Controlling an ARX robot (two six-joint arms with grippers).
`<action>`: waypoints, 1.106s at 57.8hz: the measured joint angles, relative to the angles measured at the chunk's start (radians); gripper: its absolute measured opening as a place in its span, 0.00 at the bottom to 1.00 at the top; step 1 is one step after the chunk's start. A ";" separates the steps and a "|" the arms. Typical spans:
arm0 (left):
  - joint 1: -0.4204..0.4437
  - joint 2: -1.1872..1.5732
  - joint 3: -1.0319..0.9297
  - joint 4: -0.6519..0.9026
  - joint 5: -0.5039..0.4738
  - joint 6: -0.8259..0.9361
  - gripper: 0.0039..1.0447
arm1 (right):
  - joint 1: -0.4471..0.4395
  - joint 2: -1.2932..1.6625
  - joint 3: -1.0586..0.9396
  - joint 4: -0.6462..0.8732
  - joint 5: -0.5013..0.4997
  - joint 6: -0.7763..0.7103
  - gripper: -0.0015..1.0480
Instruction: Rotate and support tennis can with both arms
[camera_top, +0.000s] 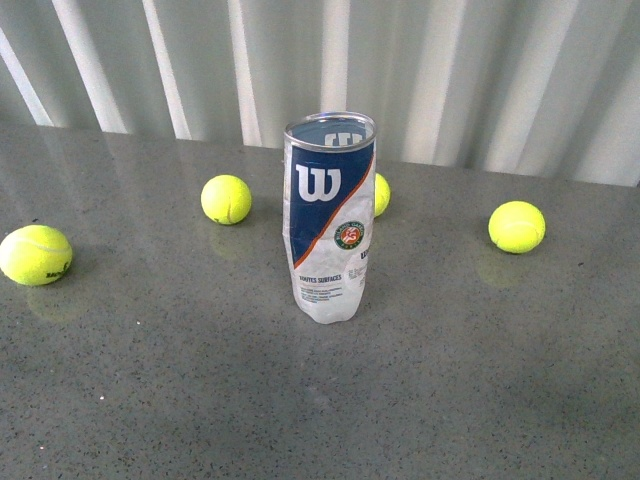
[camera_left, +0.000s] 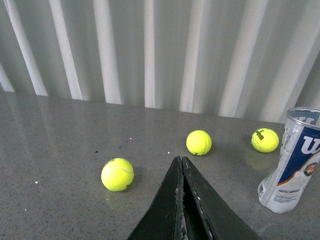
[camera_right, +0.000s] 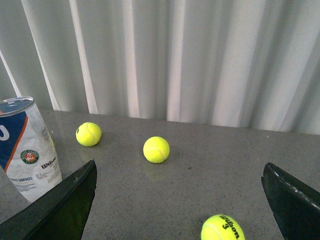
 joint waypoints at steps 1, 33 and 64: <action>0.000 -0.008 0.000 -0.008 0.000 0.000 0.03 | 0.000 0.000 0.000 0.000 0.000 0.000 0.93; 0.000 -0.305 0.000 -0.338 0.000 0.000 0.03 | 0.000 0.000 0.000 0.000 0.000 0.000 0.93; 0.000 -0.341 0.000 -0.348 0.000 0.000 0.51 | 0.000 0.000 0.000 0.000 0.000 0.000 0.93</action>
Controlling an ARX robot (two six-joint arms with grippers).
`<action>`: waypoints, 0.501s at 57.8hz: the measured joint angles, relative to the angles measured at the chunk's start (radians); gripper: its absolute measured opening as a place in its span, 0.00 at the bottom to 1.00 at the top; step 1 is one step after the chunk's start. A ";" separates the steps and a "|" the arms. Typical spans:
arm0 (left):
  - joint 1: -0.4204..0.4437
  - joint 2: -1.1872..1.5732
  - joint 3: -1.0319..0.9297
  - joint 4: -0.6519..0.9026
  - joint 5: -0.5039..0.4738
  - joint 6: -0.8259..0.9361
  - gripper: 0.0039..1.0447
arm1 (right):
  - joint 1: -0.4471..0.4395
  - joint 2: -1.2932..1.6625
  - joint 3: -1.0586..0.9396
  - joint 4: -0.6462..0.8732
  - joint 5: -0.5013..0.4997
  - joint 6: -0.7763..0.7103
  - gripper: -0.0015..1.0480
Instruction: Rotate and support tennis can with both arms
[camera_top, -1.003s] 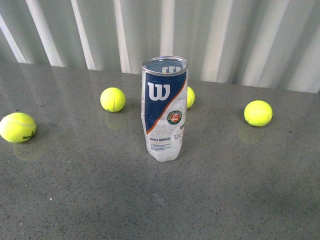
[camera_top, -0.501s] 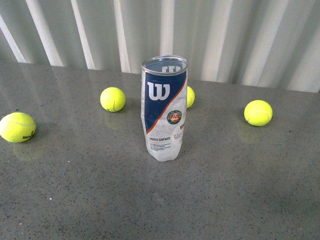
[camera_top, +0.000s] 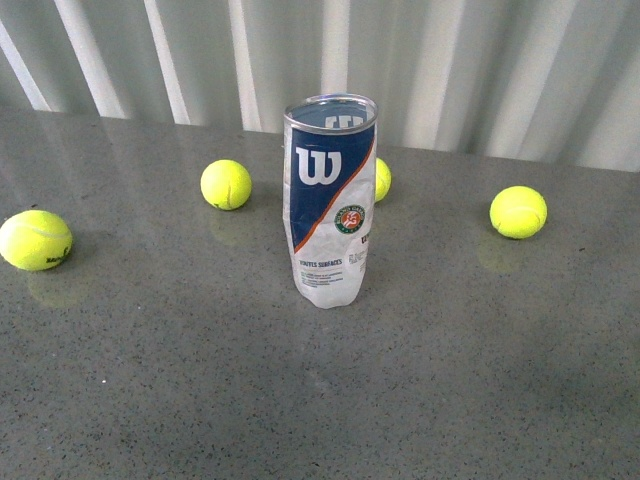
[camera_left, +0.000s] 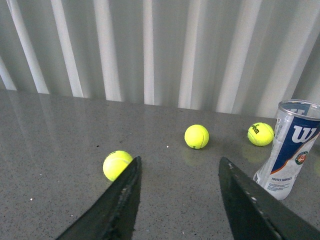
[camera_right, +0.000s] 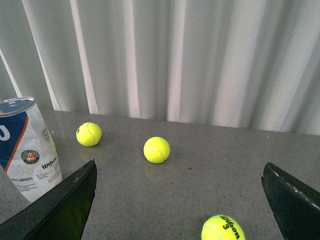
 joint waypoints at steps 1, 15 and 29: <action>0.000 0.000 0.000 0.000 0.000 0.000 0.54 | 0.000 0.000 0.000 0.000 0.000 0.000 0.93; 0.000 0.000 0.000 0.000 0.000 0.000 0.93 | 0.000 0.000 0.000 0.000 0.000 0.000 0.93; 0.000 0.000 0.000 0.000 0.000 0.000 0.94 | 0.000 0.000 0.000 0.000 0.000 0.000 0.93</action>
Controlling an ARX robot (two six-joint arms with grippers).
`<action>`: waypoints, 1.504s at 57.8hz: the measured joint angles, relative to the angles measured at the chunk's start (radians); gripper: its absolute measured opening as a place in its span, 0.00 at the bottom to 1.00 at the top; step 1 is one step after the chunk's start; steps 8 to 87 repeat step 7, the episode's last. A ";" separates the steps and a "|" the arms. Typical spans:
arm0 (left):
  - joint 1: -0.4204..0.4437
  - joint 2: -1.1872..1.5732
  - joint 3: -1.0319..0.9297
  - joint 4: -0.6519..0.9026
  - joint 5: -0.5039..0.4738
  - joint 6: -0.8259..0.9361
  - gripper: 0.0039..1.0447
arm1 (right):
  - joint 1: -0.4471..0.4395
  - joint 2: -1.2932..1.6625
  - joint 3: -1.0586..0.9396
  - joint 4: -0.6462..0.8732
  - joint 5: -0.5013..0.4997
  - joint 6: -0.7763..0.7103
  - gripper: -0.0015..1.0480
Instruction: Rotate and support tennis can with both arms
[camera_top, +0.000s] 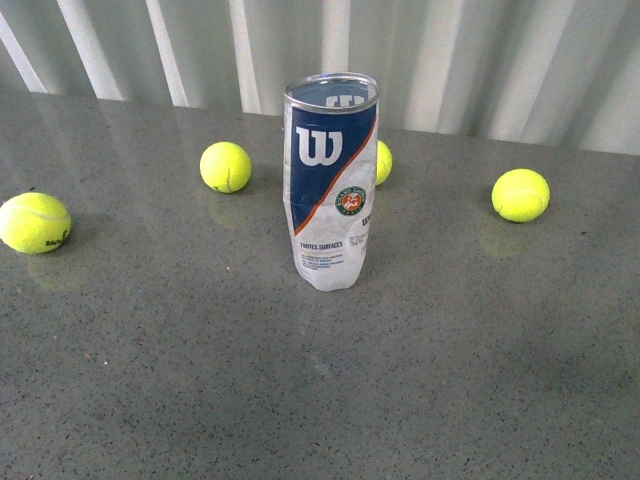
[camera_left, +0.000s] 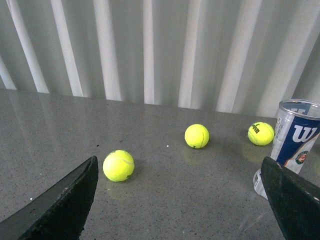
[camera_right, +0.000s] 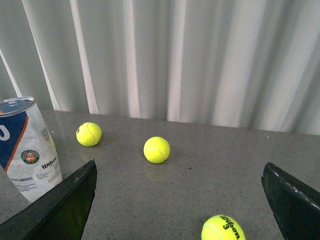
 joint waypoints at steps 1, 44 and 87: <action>0.000 0.000 0.000 0.000 0.000 0.000 0.94 | 0.000 0.000 0.000 0.000 0.000 0.000 0.93; 0.000 0.000 0.000 0.000 0.000 0.000 0.94 | 0.000 0.000 0.000 0.000 0.000 0.000 0.93; 0.000 0.000 0.000 0.000 0.000 0.000 0.94 | 0.000 0.000 0.000 0.000 0.000 0.000 0.93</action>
